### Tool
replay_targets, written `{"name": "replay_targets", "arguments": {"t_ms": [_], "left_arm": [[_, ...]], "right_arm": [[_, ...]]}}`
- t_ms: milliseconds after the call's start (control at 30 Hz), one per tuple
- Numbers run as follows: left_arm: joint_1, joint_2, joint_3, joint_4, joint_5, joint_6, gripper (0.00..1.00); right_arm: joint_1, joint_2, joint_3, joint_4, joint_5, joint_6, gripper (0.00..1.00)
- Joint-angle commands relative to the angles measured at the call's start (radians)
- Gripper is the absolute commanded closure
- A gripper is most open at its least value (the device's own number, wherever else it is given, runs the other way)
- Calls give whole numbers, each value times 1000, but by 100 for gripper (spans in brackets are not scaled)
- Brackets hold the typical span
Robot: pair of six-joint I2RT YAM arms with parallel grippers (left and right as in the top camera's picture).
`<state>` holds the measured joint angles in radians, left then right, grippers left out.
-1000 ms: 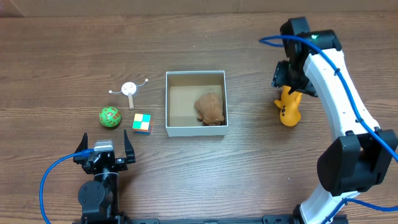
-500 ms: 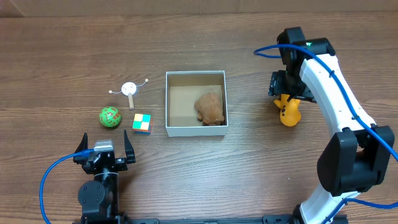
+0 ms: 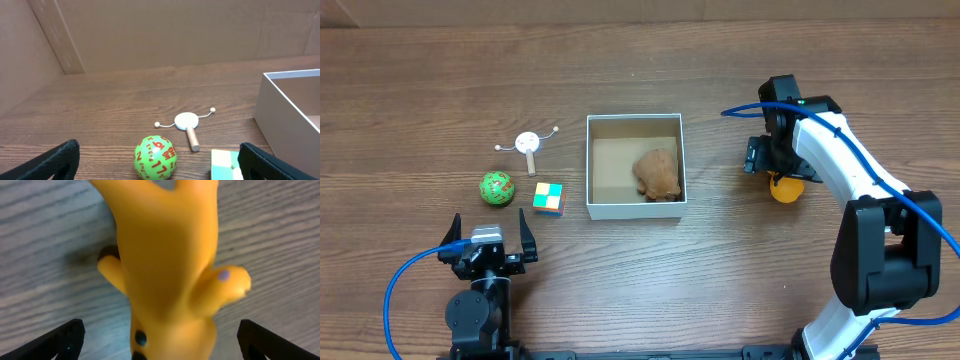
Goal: Pack container
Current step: 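Lower the right gripper onto the yellow toy and grasp it, then lift the yellow toy and carry it left into the box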
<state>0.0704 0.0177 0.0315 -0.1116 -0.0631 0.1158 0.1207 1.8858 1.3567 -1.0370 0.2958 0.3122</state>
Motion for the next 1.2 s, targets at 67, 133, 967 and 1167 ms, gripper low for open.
{"name": "replay_targets", "arguments": {"t_ms": [67, 133, 967, 1167], "left_arm": [[-6, -6, -8, 3, 11, 19, 0], [-6, -6, -8, 3, 11, 19, 0], [-6, -6, -8, 3, 11, 19, 0], [-6, -6, -8, 3, 11, 19, 0]], "right_arm": [[-38, -11, -11, 11, 8, -6, 0], [-51, -11, -12, 6, -16, -6, 1], [-105, -11, -15, -16, -99, -32, 23], [-105, -11, -26, 6, -99, -32, 14]]}}
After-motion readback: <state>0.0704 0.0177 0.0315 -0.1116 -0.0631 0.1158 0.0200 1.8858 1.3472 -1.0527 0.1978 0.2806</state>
